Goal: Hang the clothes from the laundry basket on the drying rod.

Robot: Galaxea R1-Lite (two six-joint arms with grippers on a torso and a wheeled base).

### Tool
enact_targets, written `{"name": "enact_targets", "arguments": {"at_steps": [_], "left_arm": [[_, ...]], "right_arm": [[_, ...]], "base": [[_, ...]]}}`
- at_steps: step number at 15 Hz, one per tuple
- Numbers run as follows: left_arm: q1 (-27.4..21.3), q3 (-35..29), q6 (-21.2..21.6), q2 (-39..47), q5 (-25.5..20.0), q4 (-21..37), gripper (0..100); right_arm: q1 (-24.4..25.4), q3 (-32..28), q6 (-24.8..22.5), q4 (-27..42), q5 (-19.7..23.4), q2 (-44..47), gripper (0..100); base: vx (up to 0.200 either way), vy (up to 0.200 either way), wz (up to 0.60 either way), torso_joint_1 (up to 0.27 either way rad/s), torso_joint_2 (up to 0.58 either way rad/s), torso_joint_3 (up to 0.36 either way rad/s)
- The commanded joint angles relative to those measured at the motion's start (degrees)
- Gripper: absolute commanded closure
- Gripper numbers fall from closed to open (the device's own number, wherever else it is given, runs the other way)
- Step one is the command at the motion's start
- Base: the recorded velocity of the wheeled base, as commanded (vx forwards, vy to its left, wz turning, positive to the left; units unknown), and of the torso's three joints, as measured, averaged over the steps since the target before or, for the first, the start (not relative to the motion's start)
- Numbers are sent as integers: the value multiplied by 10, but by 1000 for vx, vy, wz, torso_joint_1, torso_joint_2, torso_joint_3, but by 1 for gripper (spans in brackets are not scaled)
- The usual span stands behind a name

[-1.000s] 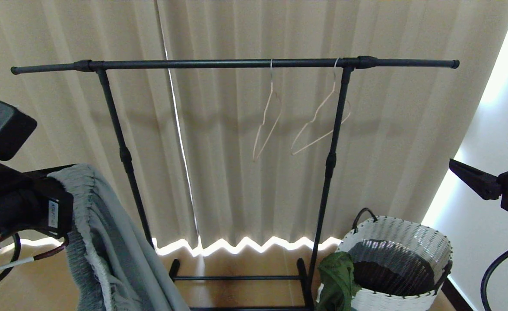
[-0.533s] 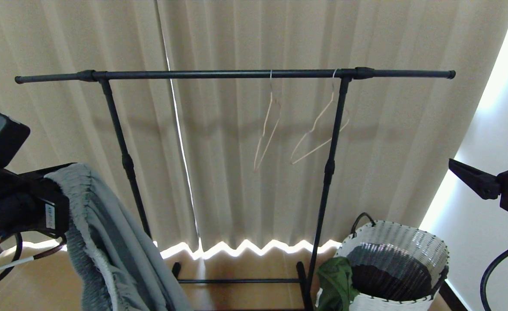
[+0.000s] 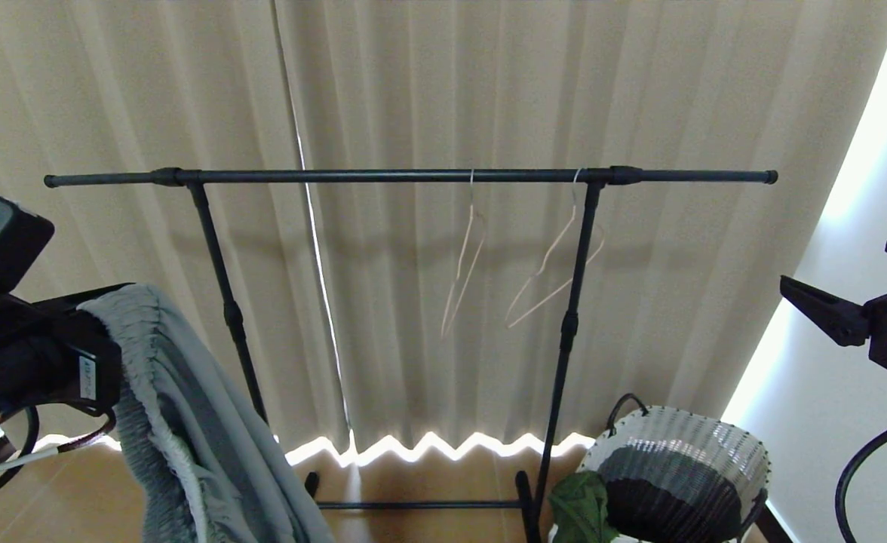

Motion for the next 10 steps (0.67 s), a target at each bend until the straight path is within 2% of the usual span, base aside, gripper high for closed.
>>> {"name": "enact_targets", "arguments": {"at_steps": [1, 4, 10], "left_arm": [[0, -3, -1, 1, 0, 0, 100], [0, -5, -3, 1, 0, 0, 100], [1, -9, -3, 3, 2, 0, 100]], "right_arm": [[0, 0, -1, 0, 1, 1, 0], [0, -1, -1, -1, 2, 0, 0], [1, 1, -1, -1, 3, 1, 0]], "base": [[0, 0, 0, 85, -159, -90], [0, 0, 0, 15, -27, -14], [200, 0, 0, 4, -5, -1]]}}
